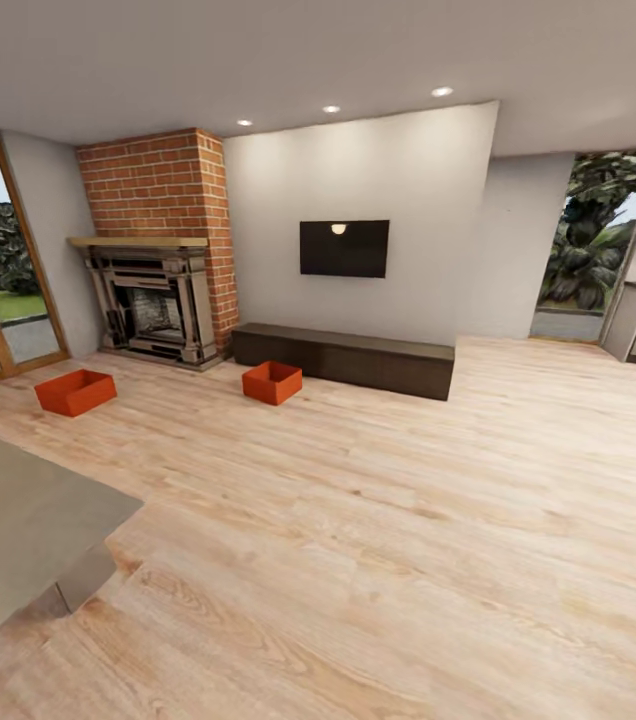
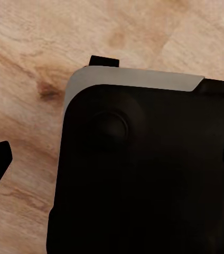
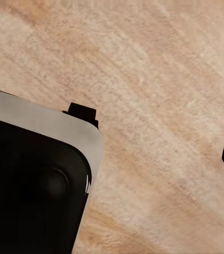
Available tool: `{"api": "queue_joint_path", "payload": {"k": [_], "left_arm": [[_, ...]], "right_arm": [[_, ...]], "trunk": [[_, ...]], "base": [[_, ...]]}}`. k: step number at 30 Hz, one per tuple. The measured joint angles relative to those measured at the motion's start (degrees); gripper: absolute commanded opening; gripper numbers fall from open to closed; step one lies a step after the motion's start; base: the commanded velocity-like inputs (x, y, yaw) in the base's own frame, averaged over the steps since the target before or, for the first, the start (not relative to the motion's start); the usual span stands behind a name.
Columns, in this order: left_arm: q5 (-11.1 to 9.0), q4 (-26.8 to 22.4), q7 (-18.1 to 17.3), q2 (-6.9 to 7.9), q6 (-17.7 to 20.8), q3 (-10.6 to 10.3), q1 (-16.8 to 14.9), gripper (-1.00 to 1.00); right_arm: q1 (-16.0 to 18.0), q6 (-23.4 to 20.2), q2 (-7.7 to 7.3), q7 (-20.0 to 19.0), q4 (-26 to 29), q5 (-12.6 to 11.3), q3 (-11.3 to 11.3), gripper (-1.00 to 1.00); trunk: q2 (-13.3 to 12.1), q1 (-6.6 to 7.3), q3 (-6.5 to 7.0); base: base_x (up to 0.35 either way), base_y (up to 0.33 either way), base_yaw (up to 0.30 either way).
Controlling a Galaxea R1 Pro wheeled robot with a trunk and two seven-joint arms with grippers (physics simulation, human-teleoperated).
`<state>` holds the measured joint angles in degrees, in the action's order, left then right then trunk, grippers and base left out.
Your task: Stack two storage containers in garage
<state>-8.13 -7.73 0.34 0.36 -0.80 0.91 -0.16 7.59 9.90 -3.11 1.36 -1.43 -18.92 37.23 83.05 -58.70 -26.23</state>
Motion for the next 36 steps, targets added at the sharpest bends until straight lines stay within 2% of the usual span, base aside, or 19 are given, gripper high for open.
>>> {"api": "queue_joint_path", "payload": {"k": [36], "left_arm": [[0.0,0.0,0.01,0.0,0.01,0.0,0.0,1.0]], "right_arm": [[-0.01,-0.06,0.07,-0.06,0.0,0.0,0.0,1.0]], "trunk": [[0.0,0.0,0.0]], "base": [[0.323,0.0,0.0]]}}
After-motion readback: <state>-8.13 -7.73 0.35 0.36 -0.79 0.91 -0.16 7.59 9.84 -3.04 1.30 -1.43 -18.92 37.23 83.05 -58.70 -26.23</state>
